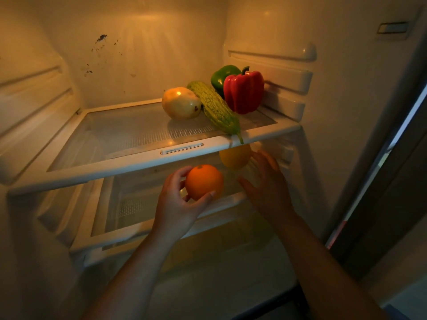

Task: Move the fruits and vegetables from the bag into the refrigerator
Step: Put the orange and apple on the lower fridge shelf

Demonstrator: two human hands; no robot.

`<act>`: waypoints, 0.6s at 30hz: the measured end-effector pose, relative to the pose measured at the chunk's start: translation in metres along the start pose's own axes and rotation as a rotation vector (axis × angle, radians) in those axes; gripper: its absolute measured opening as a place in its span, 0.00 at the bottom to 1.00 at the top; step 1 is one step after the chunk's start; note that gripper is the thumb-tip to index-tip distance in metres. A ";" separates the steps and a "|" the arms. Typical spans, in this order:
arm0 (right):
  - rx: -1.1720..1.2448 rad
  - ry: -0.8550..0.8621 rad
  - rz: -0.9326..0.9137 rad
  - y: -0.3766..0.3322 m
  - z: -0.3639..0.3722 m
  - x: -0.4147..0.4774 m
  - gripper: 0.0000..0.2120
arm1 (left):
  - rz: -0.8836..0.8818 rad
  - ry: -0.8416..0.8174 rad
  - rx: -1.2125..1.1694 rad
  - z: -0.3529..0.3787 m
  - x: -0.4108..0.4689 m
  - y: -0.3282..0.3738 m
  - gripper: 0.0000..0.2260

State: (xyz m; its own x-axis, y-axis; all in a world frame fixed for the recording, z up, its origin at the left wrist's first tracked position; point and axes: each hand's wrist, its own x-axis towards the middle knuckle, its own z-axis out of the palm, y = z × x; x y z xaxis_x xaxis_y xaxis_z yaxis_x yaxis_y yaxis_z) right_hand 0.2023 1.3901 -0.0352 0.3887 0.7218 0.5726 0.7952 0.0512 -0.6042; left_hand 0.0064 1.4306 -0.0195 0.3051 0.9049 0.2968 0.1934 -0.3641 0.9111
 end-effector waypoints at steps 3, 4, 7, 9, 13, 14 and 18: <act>0.049 0.031 -0.011 0.002 -0.014 -0.028 0.30 | -0.005 -0.016 -0.006 0.010 0.005 0.001 0.29; 0.082 0.035 -0.004 0.004 -0.017 -0.036 0.29 | -0.010 -0.024 -0.005 0.014 0.008 0.002 0.29; 0.102 0.043 0.012 0.010 -0.021 -0.049 0.28 | -0.013 -0.046 -0.010 0.028 0.014 0.006 0.30; 0.103 0.035 0.005 0.012 -0.023 -0.049 0.27 | -0.006 -0.052 -0.006 0.039 0.019 0.008 0.31; 0.085 -0.005 -0.041 0.016 -0.028 -0.039 0.27 | 0.002 -0.030 -0.006 0.063 0.027 0.014 0.33; 0.082 -0.021 -0.055 0.017 -0.029 -0.035 0.28 | 0.004 -0.036 -0.020 0.068 0.029 0.017 0.33; 0.046 0.005 -0.073 0.018 -0.034 -0.027 0.27 | 0.017 -0.120 -0.007 0.075 0.031 0.022 0.31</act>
State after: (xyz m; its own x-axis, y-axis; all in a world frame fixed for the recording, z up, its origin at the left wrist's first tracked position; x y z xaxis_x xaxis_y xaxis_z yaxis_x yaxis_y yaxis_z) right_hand 0.2217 1.3485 -0.0425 0.3329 0.7117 0.6187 0.7992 0.1353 -0.5857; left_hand 0.0900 1.4342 -0.0116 0.4179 0.8654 0.2765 0.1808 -0.3775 0.9082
